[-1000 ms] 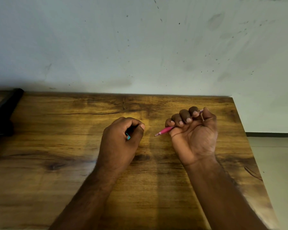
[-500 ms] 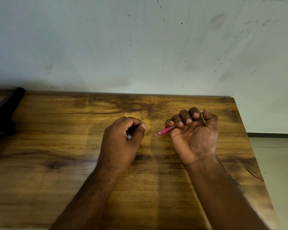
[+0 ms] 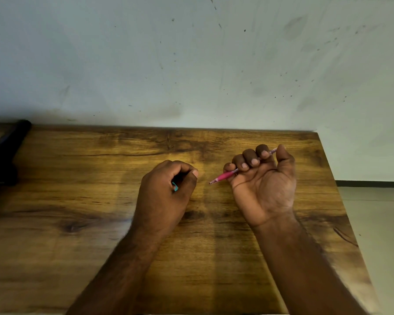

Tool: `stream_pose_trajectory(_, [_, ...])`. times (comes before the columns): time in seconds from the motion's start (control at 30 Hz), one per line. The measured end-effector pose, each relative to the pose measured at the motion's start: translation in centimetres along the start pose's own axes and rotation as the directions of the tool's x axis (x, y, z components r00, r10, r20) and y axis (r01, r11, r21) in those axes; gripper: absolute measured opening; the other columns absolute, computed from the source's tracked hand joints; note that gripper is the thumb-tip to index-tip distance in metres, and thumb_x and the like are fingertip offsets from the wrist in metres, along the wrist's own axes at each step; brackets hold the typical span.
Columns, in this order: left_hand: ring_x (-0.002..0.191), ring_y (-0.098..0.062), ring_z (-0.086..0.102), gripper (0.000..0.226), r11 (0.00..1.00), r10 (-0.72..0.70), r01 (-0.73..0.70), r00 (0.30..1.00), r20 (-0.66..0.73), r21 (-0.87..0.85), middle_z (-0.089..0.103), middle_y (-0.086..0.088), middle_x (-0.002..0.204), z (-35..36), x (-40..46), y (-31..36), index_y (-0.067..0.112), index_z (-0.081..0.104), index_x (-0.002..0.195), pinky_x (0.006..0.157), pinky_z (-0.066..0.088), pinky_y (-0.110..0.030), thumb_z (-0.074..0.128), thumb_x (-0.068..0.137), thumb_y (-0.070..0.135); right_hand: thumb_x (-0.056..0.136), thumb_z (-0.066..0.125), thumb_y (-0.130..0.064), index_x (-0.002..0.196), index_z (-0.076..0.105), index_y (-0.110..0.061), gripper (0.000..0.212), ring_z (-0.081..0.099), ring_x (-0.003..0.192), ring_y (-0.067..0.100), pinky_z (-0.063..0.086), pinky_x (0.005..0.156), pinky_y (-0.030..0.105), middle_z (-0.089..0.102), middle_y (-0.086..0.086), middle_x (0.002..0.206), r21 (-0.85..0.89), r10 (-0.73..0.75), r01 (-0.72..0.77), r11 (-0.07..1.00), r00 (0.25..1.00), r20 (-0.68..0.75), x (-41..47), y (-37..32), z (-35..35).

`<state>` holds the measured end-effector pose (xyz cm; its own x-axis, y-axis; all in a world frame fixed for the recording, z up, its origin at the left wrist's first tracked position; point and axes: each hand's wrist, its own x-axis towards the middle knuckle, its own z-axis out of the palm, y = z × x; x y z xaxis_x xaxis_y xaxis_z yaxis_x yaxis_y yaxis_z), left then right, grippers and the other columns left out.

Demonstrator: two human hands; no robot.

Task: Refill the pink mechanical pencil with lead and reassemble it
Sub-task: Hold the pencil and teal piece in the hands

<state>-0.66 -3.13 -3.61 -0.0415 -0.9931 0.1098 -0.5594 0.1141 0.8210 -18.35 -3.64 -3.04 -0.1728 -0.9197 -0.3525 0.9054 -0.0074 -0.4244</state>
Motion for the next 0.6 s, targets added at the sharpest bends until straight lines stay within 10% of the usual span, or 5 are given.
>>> stream_pose_trajectory(0.6, [0.083, -0.003, 0.065, 0.007, 1.0, -0.01, 0.01, 1.0, -0.001, -0.002, 0.069, 0.015, 0.084, 0.01, -0.02, 0.06, 0.024, 0.075, 0.091, 0.07, 0.054, -0.024, 0.069, 0.093, 0.028, 0.1, 0.038, -0.043, 0.069, 0.046, -0.02, 0.039, 0.033, 0.061, 0.015, 0.031, 0.066, 0.034, 0.034, -0.003, 0.065, -0.047, 0.014, -0.013, 0.999, 0.999, 0.032, -0.11, 0.21, 0.18])
